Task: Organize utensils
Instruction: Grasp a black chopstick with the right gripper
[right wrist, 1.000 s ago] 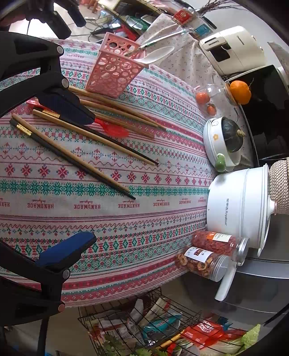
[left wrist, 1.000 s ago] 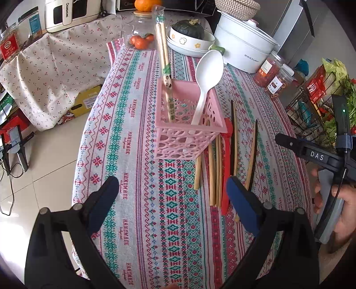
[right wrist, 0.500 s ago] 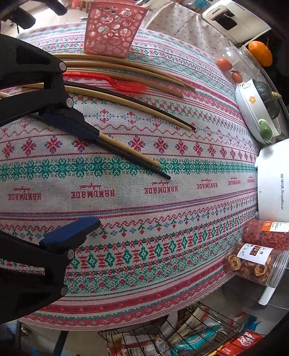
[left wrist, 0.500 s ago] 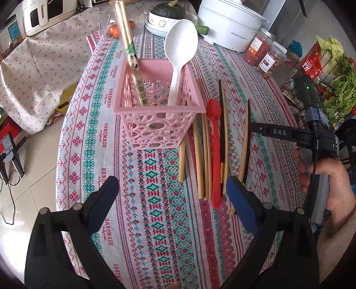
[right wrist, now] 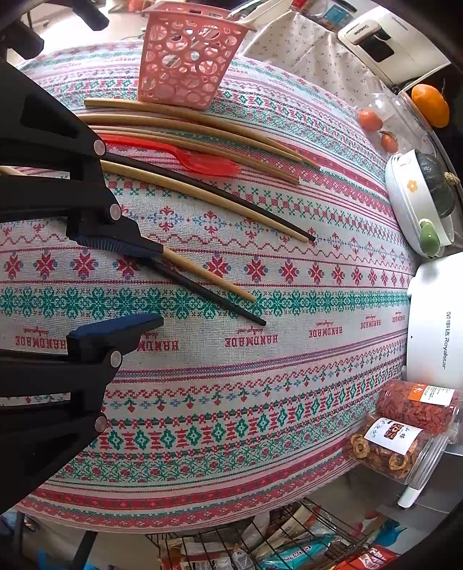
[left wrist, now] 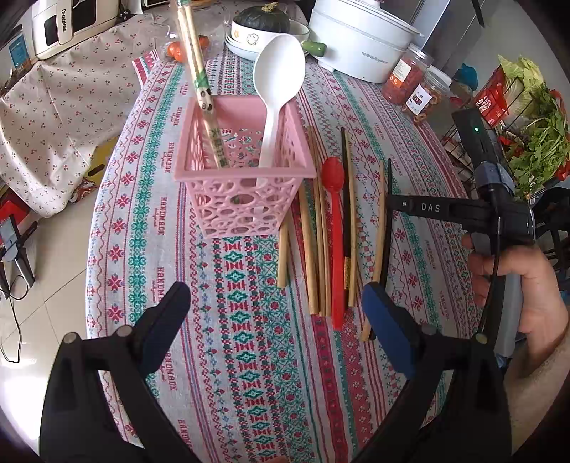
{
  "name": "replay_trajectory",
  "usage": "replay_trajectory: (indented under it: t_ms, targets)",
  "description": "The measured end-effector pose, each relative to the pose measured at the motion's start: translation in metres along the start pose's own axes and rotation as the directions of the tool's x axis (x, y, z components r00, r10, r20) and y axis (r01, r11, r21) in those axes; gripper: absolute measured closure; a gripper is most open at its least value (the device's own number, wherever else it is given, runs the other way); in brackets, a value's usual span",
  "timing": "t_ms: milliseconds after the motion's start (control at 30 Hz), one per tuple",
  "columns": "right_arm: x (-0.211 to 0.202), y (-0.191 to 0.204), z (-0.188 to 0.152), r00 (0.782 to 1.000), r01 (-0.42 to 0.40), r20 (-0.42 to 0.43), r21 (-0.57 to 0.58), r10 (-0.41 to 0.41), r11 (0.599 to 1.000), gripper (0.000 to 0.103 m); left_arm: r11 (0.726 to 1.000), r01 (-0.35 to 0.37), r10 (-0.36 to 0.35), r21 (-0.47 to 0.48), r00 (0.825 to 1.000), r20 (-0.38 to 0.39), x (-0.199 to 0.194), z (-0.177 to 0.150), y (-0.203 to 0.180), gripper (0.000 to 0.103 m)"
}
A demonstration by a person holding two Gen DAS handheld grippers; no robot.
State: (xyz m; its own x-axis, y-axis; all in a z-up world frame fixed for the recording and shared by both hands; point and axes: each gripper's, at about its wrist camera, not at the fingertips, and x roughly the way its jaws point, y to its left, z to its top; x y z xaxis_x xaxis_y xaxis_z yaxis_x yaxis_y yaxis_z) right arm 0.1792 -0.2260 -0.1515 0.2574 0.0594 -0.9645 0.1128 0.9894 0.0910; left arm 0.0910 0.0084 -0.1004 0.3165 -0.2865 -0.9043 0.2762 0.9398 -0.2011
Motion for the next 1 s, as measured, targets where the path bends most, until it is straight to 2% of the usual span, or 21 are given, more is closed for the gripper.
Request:
replay_trajectory:
  t_ms: [167, 233, 300, 367, 433, 600, 667, 767, 833, 1000]
  targets:
    - [0.005, 0.02, -0.001, 0.996, 0.091, 0.01, -0.09, -0.09, 0.992, 0.071, 1.0, 0.005, -0.005, 0.009, 1.0, 0.004, -0.001, 0.0, -0.003, 0.006]
    - [0.006, 0.025, -0.001, 0.995, 0.103, 0.008, -0.095, -0.103, 0.99, 0.072, 1.0, 0.006, -0.006, 0.019, 1.0, 0.005, 0.0, 0.0, -0.007, 0.006]
    - [0.006, 0.023, 0.0, 0.996, 0.088, -0.006, -0.078, -0.088, 0.993, 0.074, 1.0, 0.009, -0.01, 0.03, 1.0, 0.006, 0.001, 0.0, -0.011, 0.006]
    - [0.005, 0.018, -0.001, 0.996, 0.085, -0.012, -0.071, -0.086, 0.994, 0.085, 0.999, 0.021, -0.021, 0.046, 1.0, 0.011, -0.001, 0.0, -0.018, 0.006]
    - [0.002, 0.008, -0.003, 0.998, 0.058, -0.02, -0.052, -0.059, 0.997, 0.091, 0.997, 0.029, -0.031, 0.074, 0.999, 0.02, -0.002, 0.0, -0.027, 0.006]
    - [-0.005, -0.02, -0.016, 0.999, -0.023, -0.034, -0.001, 0.023, 1.0, 0.096, 0.988, 0.05, -0.055, 0.148, 0.998, 0.033, -0.002, -0.001, -0.051, 0.008]
    - [-0.014, -0.033, -0.023, 0.998, -0.05, -0.027, 0.018, 0.051, 0.999, 0.097, 0.982, 0.065, -0.072, 0.179, 0.997, 0.034, 0.0, 0.001, -0.061, 0.013]
    - [-0.029, -0.048, -0.03, 0.996, -0.091, -0.002, 0.046, 0.092, 0.995, 0.097, 0.974, 0.078, -0.085, 0.211, 0.996, 0.026, 0.005, 0.007, -0.077, 0.029]
    - [-0.038, -0.055, -0.034, 0.993, -0.114, 0.014, 0.047, 0.113, 0.992, 0.097, 0.969, 0.088, -0.093, 0.229, 0.996, 0.011, 0.011, 0.013, -0.088, 0.045]
    - [-0.061, -0.066, -0.036, 0.988, -0.151, 0.044, 0.046, 0.149, 0.987, 0.097, 0.956, 0.033, -0.03, 0.292, 0.999, -0.013, 0.04, 0.031, -0.116, 0.069]
